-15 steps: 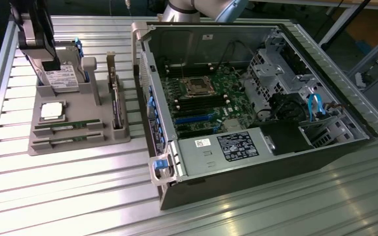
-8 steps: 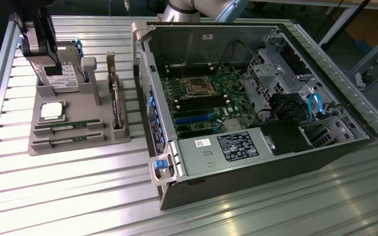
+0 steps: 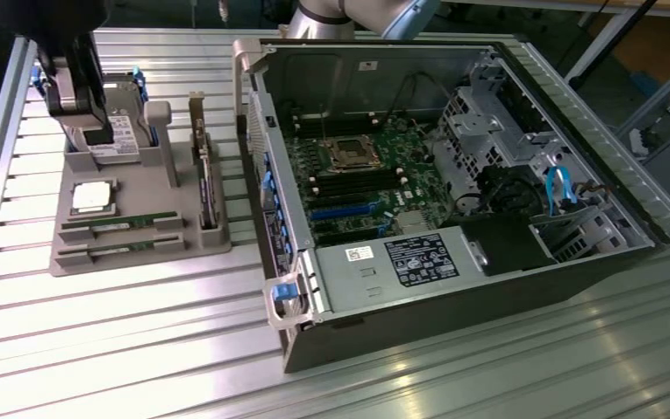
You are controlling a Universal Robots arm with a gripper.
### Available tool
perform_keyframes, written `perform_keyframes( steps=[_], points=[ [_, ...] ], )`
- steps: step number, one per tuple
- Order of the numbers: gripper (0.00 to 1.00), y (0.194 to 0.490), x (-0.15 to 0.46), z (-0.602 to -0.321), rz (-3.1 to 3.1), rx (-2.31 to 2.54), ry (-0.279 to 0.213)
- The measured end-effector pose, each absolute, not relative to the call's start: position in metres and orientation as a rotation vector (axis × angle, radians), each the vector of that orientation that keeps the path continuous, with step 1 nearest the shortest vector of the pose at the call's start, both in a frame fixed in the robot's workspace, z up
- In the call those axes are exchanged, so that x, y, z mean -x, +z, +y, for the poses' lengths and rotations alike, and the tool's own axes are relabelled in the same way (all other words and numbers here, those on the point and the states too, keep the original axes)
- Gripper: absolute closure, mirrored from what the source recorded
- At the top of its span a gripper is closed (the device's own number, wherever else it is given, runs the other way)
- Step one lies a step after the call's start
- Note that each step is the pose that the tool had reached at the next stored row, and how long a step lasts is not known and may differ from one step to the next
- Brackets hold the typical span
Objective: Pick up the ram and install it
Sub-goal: 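Pick up the ram and move it above insertion slot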
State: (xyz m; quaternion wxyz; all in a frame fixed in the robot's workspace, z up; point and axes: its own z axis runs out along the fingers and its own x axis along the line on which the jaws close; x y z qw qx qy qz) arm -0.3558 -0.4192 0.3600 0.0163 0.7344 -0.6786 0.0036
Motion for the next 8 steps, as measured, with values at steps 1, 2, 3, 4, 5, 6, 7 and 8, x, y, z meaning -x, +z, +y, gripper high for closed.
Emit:
perform_keyframes(
  steps=[1, 2, 3, 4, 5, 6, 7, 8],
  points=[
    [0.90, 0.358, 0.356, -0.419, -2.110, -2.283, 0.011],
    [0.90, 0.356, 0.356, -0.419, -2.109, -2.283, 0.010],
    [0.90, 0.354, 0.356, -0.419, -2.109, -2.283, 0.010],
    [0.90, 0.353, 0.356, -0.419, -2.109, -2.282, 0.009],
    [0.90, 0.351, 0.356, -0.419, -2.109, -2.282, 0.009],
    [0.90, 0.349, 0.356, -0.419, -2.109, -2.282, 0.008],
    [0.90, 0.347, 0.356, -0.419, -2.108, -2.282, 0.008],
    [0.90, 0.345, 0.356, -0.419, -2.108, -2.282, 0.007]
  ],
)
